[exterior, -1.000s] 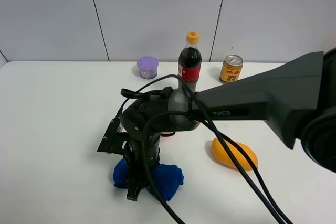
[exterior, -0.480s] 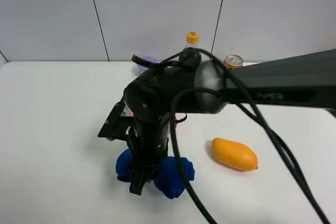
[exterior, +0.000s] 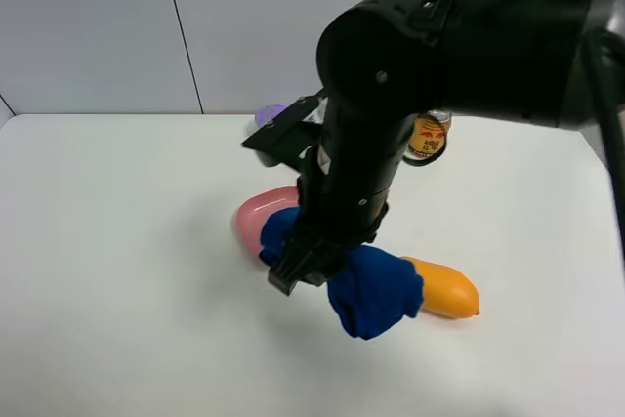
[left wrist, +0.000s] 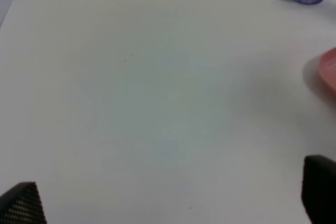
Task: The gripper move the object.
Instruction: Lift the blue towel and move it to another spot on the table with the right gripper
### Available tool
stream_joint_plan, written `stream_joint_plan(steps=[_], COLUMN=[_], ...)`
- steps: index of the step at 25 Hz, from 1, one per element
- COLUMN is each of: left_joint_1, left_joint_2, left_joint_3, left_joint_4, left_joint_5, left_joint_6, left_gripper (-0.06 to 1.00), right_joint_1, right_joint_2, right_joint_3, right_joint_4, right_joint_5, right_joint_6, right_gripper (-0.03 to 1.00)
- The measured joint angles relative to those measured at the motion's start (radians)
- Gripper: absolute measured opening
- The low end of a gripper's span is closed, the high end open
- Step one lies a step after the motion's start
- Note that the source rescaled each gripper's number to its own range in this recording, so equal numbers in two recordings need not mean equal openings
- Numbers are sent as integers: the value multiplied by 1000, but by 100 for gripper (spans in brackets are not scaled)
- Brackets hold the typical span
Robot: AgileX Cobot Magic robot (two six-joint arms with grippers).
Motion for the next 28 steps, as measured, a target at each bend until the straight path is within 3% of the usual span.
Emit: stream_joint_plan(steps=[3, 10, 17, 23, 28], left_joint_1=[0, 0, 0, 0, 0], left_joint_2=[0, 0, 0, 0, 0], left_joint_3=[0, 0, 0, 0, 0], left_joint_4=[0, 0, 0, 0, 0], left_joint_5=[0, 0, 0, 0, 0], left_joint_6=[0, 0, 0, 0, 0], left_gripper=[100, 100, 100, 100, 100], right_joint_1=[-46, -165, -263, -347, -472], right_joint_2=[-21, -56, -59, -66, -85], right_joint_3=[0, 4, 12, 120, 206], right_joint_4=[-73, -102, -131, -133, -168], right_joint_5=[24, 33, 32, 32, 33], right_joint_6=[54, 126, 91, 56, 55], right_gripper=[0, 0, 0, 0, 0])
